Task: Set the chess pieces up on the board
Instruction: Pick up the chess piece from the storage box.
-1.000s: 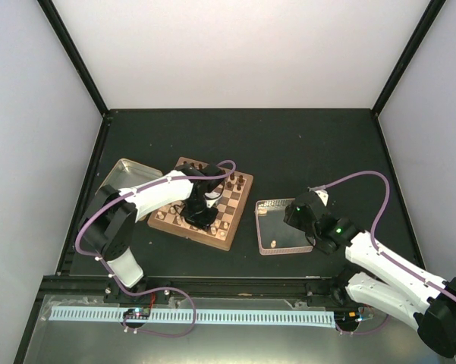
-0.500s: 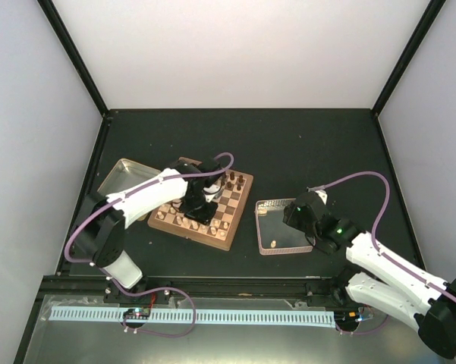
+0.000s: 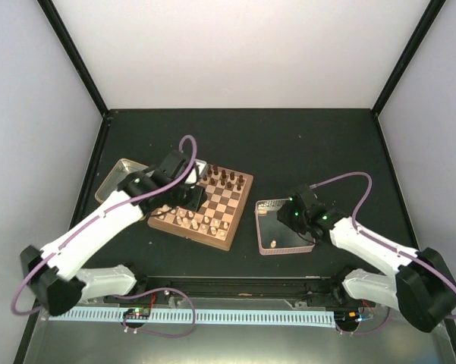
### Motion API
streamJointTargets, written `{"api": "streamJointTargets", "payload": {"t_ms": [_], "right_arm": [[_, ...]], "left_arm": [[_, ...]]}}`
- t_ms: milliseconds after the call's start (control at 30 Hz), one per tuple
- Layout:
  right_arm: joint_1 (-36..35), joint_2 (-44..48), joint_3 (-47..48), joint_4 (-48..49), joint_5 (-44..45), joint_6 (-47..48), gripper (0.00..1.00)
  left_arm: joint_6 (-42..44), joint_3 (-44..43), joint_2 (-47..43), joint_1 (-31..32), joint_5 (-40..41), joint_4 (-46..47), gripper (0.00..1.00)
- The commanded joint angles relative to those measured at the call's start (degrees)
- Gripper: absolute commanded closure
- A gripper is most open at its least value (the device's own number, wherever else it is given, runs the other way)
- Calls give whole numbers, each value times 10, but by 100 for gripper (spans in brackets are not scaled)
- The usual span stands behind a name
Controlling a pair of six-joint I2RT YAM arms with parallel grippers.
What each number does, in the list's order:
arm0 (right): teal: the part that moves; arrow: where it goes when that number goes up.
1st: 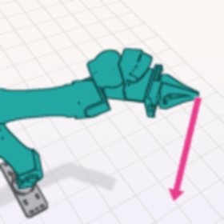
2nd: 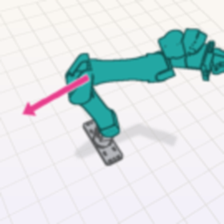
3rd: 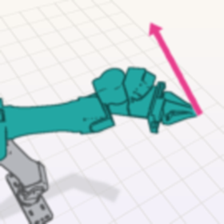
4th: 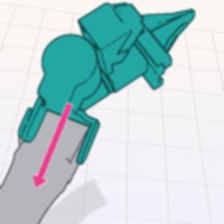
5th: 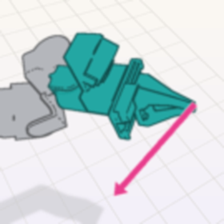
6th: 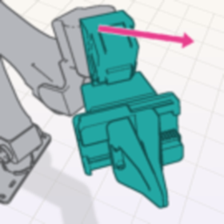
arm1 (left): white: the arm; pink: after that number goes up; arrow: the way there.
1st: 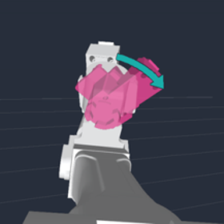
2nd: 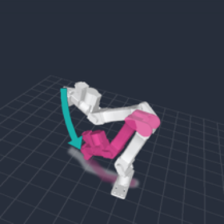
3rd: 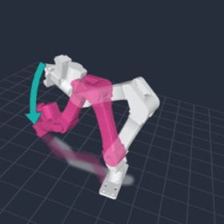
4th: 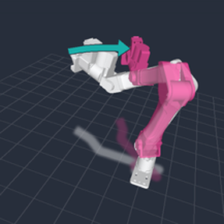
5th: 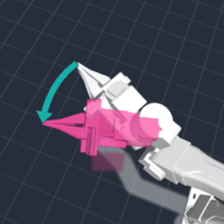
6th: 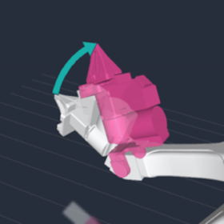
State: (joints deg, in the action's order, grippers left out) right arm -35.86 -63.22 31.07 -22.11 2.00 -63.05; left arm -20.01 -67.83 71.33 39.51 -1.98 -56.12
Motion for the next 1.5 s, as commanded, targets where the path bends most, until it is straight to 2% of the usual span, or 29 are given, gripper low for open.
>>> {"api": "streamJointTargets", "payload": {"t_ms": [0, 267, 667, 733, 867, 1067, 1300, 1400, 1467], "right_arm": [[18, -42, -9, 95, -55, -95, 67], [24, -173, 11, 186, -128, -205, 65], [46, -261, 74, 159, -163, -222, 62], [51, -272, 85, 147, -171, -211, 66], [61, -275, 98, 116, -156, -174, 81], [69, -262, 103, 76, -117, -108, 92], [69, -203, 91, 3, -29, -26, 93], [66, -208, 122, -27, -34, 49, 88], [64, -211, 138, -41, -44, 82, 79]], "left_arm": [[-24, 63, -88, 2, -11, 97, 65], [-31, 128, -158, 2, -44, 146, 63], [-14, 144, -177, 1, -54, 175, 62], [-10, 144, -176, 1, -48, 179, 62], [-7, 143, -173, 1, -42, 190, 61], [-10, 137, -158, 1, -44, 198, 60], [-12, 123, -139, 1, -50, 184, 60], [-11, 115, -133, 1, -51, 180, 60], [-11, 110, -131, 1, -49, 176, 60]]}}
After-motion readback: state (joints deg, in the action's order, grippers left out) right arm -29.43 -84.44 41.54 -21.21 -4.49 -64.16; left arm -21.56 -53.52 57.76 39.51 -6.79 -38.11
